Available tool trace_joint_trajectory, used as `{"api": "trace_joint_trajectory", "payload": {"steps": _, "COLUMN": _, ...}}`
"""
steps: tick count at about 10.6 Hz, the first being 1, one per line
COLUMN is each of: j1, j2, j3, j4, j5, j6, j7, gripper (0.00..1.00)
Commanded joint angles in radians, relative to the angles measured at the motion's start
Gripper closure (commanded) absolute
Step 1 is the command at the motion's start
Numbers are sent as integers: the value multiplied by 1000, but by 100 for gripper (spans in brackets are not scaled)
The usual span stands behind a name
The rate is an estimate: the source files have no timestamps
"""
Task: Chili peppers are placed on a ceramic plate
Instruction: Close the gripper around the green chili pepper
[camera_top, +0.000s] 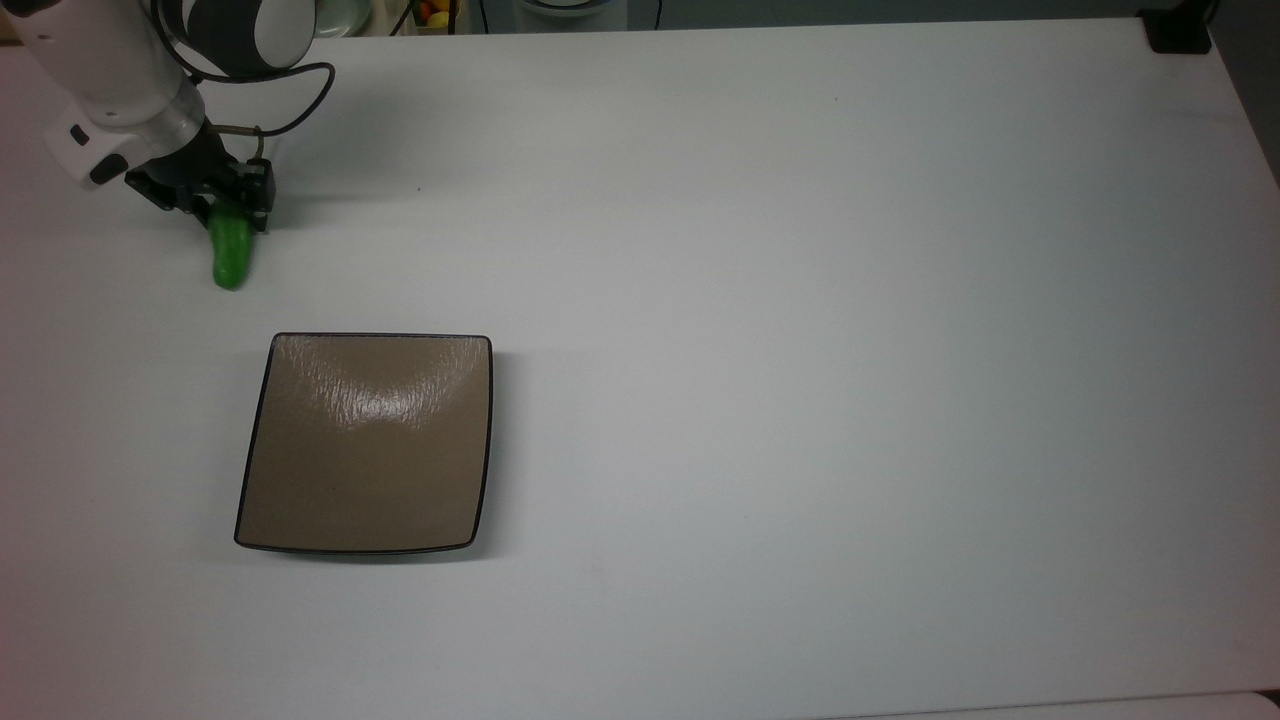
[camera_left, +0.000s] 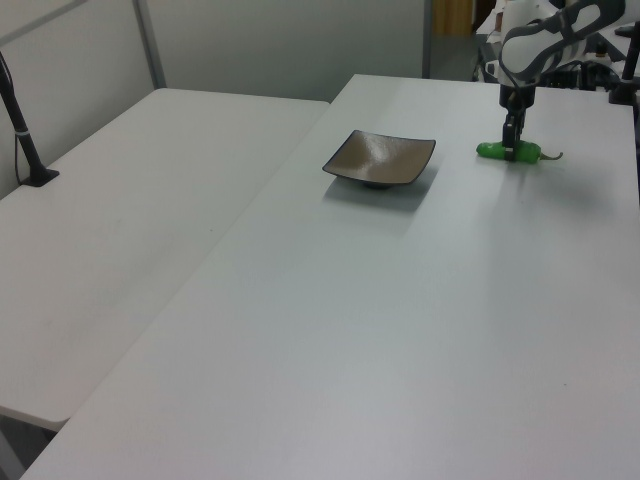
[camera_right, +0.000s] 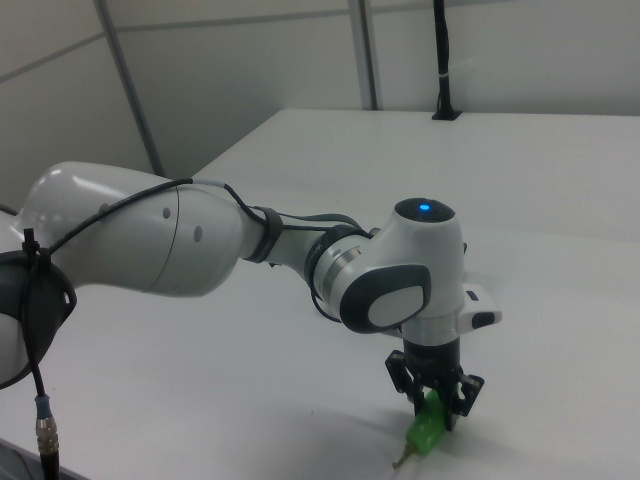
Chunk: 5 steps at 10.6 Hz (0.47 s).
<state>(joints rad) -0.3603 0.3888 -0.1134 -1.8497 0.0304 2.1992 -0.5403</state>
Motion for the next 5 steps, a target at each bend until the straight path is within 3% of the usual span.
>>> {"api": "trace_joint_trajectory", "payload": {"steps": 1, "j1": 12, "j2": -13, "j3": -5, "j4": -26, "j5": -26, "j6": 25, "j7": -13, "gripper": 81}}
{"api": "trace_joint_trajectory", "payload": {"steps": 2, "j1": 12, "j2": -13, "j3": -5, "j4": -26, "j5": -27, "j6": 21, "j7": -13, "gripper": 94}}
{"api": "trace_joint_trajectory", "payload": {"steps": 5, "j1": 18, "j2": -31, "j3": 3, "j4": -5, "j5": -36, "j6": -42, "j7": -12, "gripper": 98}}
